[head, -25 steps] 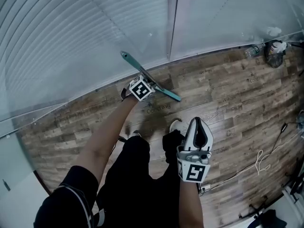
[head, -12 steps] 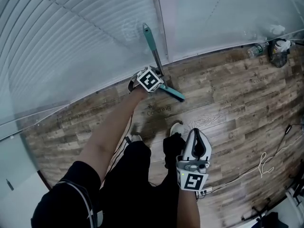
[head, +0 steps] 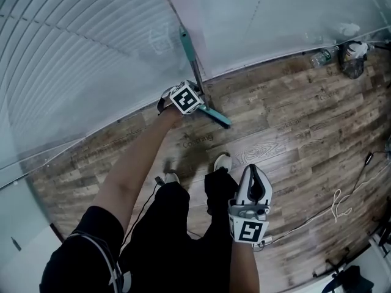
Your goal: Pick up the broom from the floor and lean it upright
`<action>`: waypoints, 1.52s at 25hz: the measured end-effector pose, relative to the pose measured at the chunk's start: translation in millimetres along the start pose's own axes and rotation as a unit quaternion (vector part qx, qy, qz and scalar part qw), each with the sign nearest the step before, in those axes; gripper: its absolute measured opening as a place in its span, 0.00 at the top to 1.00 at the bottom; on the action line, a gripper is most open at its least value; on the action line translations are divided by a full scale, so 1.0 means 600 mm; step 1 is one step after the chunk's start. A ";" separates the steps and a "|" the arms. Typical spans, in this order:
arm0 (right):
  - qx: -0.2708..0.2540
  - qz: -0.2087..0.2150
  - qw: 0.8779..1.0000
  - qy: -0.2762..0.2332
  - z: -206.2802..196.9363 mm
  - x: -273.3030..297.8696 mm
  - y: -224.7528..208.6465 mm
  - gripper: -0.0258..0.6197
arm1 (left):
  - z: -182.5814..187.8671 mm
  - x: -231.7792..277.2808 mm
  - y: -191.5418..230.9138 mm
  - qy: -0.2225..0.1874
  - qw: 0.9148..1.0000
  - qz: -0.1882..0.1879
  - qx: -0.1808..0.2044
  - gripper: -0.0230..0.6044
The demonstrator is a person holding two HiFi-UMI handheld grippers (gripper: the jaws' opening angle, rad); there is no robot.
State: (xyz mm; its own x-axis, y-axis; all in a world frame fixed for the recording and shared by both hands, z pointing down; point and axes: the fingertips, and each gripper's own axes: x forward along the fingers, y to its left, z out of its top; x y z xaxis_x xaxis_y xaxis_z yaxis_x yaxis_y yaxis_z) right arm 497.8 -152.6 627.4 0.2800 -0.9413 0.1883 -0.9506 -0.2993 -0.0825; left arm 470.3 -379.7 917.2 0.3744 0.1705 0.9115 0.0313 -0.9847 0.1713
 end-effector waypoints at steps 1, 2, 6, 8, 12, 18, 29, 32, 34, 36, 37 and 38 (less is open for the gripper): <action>0.001 0.000 1.000 0.003 -0.002 0.000 0.000 0.93 | 0.002 0.001 0.001 -0.002 1.000 0.003 0.005 0.82; 0.001 0.001 1.000 0.004 -0.002 -0.001 0.000 0.93 | 0.003 0.003 0.003 -0.003 1.000 0.006 0.009 0.82; 0.003 0.010 1.000 0.006 -0.001 -0.008 0.011 0.93 | -0.003 0.008 0.012 0.000 1.000 0.020 0.013 0.76; -0.001 0.014 1.000 0.004 0.002 -0.010 0.015 0.93 | -0.010 0.007 0.014 0.005 1.000 0.021 0.010 0.73; -0.007 0.018 1.000 0.000 0.011 -0.012 0.012 0.93 | -0.023 0.001 0.011 0.004 1.000 0.015 0.000 0.66; -0.002 0.029 0.999 0.016 0.035 -0.023 0.021 0.93 | -0.041 -0.052 -0.028 0.013 1.000 -0.004 0.012 0.59; 0.010 0.123 0.992 0.018 0.249 -0.078 0.170 0.93 | -0.033 -0.396 -0.156 -0.122 0.992 0.015 -0.041 0.60; 0.018 0.150 0.988 -0.005 0.330 -0.097 0.220 0.93 | -0.036 -0.536 -0.199 -0.185 0.978 0.046 -0.080 0.60; 0.035 0.163 0.986 -0.007 0.373 -0.097 0.240 0.93 | -0.034 -0.625 -0.229 -0.219 0.969 0.075 -0.090 0.60; 0.050 0.176 0.983 -0.008 0.415 -0.089 0.256 0.93 | -0.024 -0.712 -0.257 -0.266 0.952 0.100 -0.113 0.60; 0.049 0.184 0.982 -0.010 0.436 -0.090 0.269 0.93 | -0.022 -0.753 -0.279 -0.294 0.941 0.109 -0.127 0.60; 0.044 0.193 0.980 -0.012 0.454 -0.095 0.282 0.93 | -0.022 -0.792 -0.304 -0.322 0.929 0.119 -0.138 0.60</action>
State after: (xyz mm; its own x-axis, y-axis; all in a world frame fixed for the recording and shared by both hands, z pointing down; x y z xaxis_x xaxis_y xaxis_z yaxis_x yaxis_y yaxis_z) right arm 357.6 -192.2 335.9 -0.0931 -0.9903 0.1029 -0.9717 0.0678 -0.2265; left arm 274.1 -280.8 457.6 0.8198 -0.1938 0.5389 -0.3277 -0.9305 0.1639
